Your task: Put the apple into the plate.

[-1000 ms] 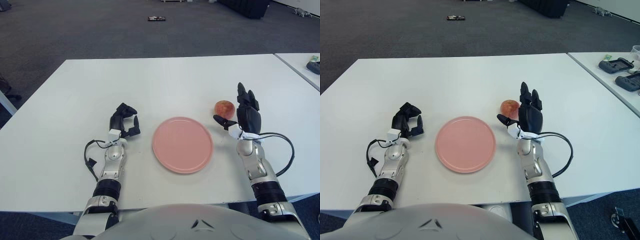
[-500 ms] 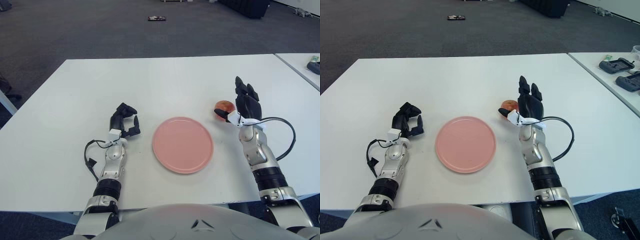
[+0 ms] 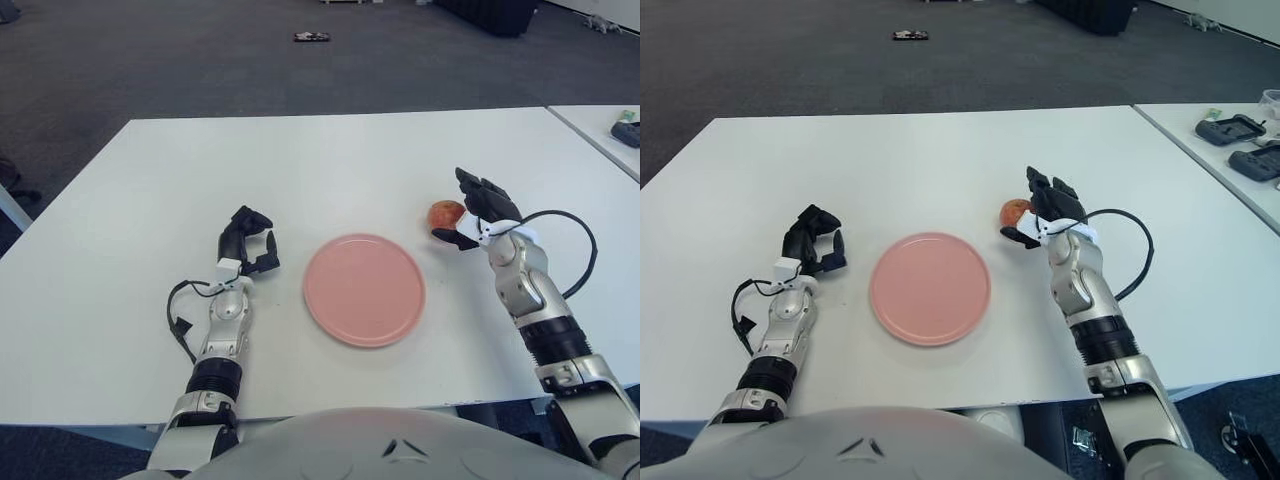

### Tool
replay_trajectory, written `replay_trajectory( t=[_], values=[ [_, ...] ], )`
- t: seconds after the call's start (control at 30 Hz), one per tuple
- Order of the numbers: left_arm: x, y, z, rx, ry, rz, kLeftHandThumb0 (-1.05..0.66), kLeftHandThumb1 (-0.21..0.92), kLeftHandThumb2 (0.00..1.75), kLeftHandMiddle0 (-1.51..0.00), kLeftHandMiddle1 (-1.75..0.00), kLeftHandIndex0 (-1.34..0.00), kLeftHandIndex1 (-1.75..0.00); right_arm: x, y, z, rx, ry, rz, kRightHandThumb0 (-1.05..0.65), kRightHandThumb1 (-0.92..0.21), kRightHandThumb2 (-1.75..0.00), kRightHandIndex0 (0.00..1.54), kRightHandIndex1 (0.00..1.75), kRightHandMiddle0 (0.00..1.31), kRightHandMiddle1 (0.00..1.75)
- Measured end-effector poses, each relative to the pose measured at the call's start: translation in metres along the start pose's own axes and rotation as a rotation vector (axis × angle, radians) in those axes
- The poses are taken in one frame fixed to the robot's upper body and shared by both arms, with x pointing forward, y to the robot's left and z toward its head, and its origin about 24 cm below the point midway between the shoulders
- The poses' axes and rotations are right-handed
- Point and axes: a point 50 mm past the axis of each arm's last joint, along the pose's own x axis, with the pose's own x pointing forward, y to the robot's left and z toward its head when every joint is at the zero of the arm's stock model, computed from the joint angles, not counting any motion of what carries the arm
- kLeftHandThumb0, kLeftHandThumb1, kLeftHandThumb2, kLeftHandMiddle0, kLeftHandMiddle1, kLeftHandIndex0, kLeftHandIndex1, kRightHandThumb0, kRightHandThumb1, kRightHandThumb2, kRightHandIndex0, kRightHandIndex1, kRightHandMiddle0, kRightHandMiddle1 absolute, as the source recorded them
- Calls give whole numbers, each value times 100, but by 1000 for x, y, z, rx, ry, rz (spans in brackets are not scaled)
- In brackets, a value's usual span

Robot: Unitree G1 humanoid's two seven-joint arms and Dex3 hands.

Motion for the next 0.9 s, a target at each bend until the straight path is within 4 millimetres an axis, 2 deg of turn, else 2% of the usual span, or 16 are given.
replay_trajectory(
  t=[0.4, 0.6, 0.9],
  values=[
    [1, -3, 2, -10, -12, -2, -52, 22, 145, -129, -175, -69, -175, 27, 7, 10, -78, -6, 117, -67, -35, -105, 0, 33, 0, 74],
    [1, -3, 3, -11, -20, -2, -52, 23, 144, -128, -175, -69, -175, 39, 21, -1, -116, 25, 182, -70, -36, -105, 0, 39, 0, 78],
    [-2, -1, 1, -10, -10, 4, -52, 23, 144, -129, -175, -69, -175, 54, 17, -3, -157, 74, 252, -66, -38, -104, 0, 37, 0, 76]
  ],
)
